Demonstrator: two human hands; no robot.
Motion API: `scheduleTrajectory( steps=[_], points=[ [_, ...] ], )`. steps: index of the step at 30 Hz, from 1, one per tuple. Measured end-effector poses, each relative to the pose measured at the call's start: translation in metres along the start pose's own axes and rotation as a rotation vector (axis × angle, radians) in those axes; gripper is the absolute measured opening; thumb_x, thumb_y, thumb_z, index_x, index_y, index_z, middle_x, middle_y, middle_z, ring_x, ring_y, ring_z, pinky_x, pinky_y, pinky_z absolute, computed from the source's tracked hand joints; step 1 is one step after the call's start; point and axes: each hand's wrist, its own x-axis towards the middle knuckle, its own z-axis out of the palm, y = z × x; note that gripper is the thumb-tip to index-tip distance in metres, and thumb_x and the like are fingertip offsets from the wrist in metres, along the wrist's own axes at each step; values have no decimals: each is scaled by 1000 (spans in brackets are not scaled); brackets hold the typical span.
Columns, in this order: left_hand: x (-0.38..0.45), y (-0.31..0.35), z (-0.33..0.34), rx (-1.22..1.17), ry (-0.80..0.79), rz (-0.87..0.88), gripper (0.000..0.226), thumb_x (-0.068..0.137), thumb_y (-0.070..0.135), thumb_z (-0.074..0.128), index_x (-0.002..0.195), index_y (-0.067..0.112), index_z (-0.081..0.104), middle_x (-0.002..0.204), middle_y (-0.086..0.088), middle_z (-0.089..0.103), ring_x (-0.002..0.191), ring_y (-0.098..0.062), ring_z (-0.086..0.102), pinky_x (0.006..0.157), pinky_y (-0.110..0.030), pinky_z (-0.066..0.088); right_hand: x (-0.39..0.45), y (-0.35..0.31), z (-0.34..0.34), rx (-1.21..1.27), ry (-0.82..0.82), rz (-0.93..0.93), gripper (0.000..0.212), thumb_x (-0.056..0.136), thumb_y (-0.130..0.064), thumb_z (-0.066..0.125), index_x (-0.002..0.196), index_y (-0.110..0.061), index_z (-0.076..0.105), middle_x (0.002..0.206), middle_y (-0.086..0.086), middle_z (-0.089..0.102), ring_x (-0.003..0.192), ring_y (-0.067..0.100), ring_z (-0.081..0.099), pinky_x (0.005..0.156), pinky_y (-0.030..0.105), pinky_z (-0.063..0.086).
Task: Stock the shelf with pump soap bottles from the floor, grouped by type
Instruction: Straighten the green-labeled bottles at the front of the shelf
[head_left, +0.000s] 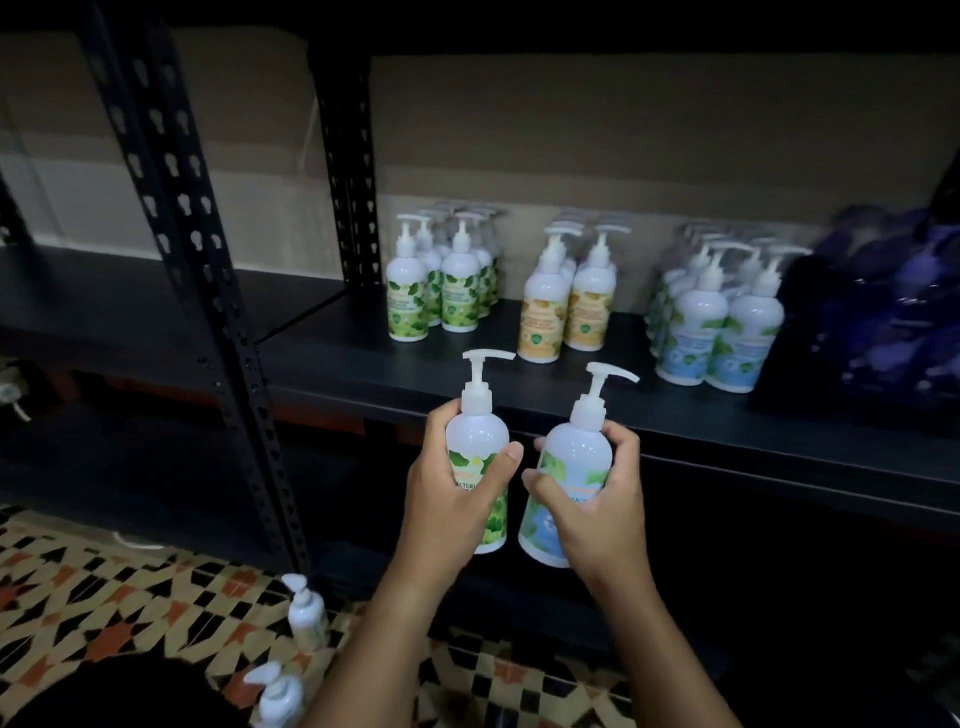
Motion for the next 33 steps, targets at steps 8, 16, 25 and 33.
scheduleTrajectory(
  steps=[8,16,25,33],
  points=[
    [30,35,59,-67,-88,104,45,90,28,81,127,34,56,100,10,73,91,-11,71,81,-27,58,37,-28,-61,-81,207,-59,71,59,-49,85,117,-36,47,107,-6,73,92,13,72,88,47,59],
    [41,55,112,-111,-153,152,40,88,36,81,121,35,57,101,12,73,91,-8,71,77,-21,55,64,-47,-117,-230,265,-144,67,71,-28,92,120,-26,47,97,-9,69,79,2,67,71,20,54],
    [41,55,143,-129,-174,153,39,88,34,82,120,35,58,103,16,73,95,-5,71,77,-16,53,91,-25,-143,-390,252,-237,66,71,-37,91,124,-29,53,117,-5,61,101,-1,60,82,17,51],
    [47,59,145,-99,-149,177,39,89,34,81,122,33,59,103,19,71,96,-3,69,77,-12,50,115,-10,-140,-392,354,-95,93,63,-49,94,139,-33,43,124,0,53,109,15,57,91,36,55]
  ],
)
